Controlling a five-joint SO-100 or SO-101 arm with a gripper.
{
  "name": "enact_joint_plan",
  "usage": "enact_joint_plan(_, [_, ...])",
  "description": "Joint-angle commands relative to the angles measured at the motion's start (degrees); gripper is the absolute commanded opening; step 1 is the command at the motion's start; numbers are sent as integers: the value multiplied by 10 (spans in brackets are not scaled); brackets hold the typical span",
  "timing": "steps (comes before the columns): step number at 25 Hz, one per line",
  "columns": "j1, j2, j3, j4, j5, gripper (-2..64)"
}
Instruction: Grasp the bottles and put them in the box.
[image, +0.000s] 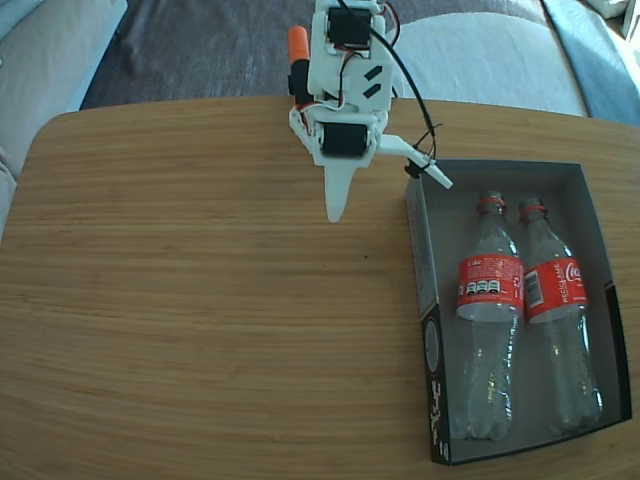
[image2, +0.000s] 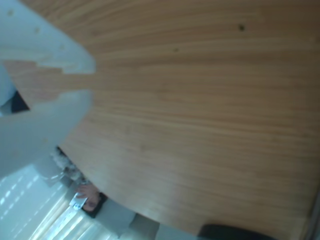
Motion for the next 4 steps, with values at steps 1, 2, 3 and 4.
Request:
enact_joint_plan(1, [4, 3, -6, 1, -2, -3])
enact_joint_plan(2, [4, 3, -6, 1, -2, -3])
enact_joint_plan(3, [4, 3, -6, 1, -2, -3])
enact_joint_plan(4, [4, 3, -6, 1, -2, -3])
